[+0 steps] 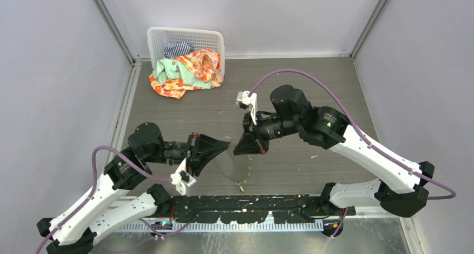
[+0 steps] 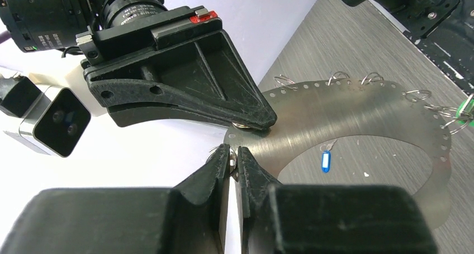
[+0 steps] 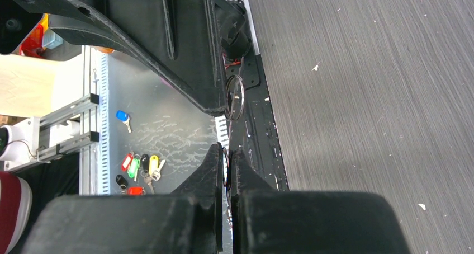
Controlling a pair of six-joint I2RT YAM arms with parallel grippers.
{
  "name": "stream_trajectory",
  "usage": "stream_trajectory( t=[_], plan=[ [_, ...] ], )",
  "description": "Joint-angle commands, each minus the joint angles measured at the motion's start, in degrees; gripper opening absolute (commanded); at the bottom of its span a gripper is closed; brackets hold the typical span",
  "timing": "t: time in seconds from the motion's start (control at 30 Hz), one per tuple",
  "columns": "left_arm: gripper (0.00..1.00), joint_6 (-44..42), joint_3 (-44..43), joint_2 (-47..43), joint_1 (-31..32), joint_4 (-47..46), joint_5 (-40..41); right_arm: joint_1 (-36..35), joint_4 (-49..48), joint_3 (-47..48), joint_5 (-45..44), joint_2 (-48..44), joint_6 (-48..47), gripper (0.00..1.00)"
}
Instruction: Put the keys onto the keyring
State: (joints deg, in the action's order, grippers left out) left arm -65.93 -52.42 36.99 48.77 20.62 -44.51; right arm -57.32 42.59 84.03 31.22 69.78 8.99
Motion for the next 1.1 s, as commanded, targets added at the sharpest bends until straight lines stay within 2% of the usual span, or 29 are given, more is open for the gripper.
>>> stream_trajectory(
  t=[0.0,0.33,0.37,0.43,0.5,0.6,0.67,0.8,0.87,1.0,1.07],
  plan=[
    [0.12,1.8,-2.8,-0.2,0.4,0.6,-0.1,-0.3,-0.3,2.9,1.1,-1.3,0.2,0.01],
    [0.12,2.5,-3.5,-0.4,0.4,1.9,0.4,-0.3,0.2,2.7,1.0,-1.9,-0.5,0.01],
    [0.17,5.3,-3.6,-0.4,0.4,1.0,0.8,-0.3,0.1,2.7,1.0,-2.0,-0.5,0.01],
    [0.40,11.5,-4.3,-0.2,0.4,-0.2,1.8,-0.3,0.1,2.7,0.9,-2.1,-0.8,0.01],
    [0.52,21.2,-6.6,1.1,0.4,-0.2,3.7,-0.3,0.3,2.6,0.9,-2.3,-1.3,0.01],
    [0.64,33.4,-10.3,3.6,0.4,4.7,6.2,-0.3,0.5,2.7,0.6,-2.6,-2.0,0.01],
    [0.73,35.7,-11.8,4.8,0.4,8.2,5.6,-0.3,0.7,2.8,0.5,-2.7,-2.2,0.01],
    [0.75,31.1,-7.9,2.5,0.4,6.7,3.5,-0.3,0.6,3.0,0.7,-2.6,-2.0,0.01],
    [0.75,31.7,-7.1,2.4,0.4,4.8,4.8,-0.3,0.2,3.0,0.9,-2.7,-1.7,0.01],
    [0.77,40.7,-11.4,7.1,0.4,9.0,6.7,-0.7,-0.4,2.9,0.9,-2.8,-1.7,0.01],
    [0.76,44.5,-11.5,8.1,0.4,8.0,7.1,-0.8,-0.6,2.8,0.9,-2.8,-1.7,0.01]
  ],
)
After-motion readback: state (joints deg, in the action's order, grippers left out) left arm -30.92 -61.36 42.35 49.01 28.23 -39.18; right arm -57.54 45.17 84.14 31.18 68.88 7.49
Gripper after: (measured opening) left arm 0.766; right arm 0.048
